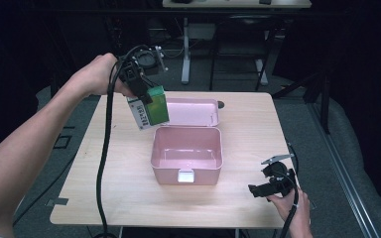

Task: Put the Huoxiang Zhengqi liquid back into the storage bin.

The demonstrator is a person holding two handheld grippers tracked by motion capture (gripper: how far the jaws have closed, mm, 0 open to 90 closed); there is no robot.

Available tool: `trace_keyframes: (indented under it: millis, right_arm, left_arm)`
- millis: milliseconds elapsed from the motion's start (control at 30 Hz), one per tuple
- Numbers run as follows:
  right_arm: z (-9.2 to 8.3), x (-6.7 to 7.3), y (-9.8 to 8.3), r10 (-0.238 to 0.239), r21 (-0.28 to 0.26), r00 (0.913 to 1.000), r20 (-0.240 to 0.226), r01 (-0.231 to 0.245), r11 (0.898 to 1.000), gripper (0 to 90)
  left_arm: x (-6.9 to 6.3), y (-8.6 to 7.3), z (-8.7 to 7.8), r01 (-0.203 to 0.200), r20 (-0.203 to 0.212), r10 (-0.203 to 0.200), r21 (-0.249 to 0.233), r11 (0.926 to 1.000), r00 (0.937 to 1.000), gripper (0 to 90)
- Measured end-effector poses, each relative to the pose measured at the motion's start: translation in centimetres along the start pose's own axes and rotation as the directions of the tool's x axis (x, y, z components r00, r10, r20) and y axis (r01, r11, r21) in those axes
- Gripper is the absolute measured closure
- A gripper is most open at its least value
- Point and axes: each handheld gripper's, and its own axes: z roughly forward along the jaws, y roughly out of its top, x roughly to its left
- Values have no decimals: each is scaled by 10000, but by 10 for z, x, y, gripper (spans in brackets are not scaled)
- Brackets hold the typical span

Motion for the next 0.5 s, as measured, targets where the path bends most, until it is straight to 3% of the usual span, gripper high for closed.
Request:
trace_keyframes:
  millis: [500]
  right_arm:
    - [-1, 0, 0, 27, -34, 10000, -21, -27, 10000, 1]
  left_arm:
    - [-18, 26, 20, -780, 619, 786, -134, 9969, 9950, 635]
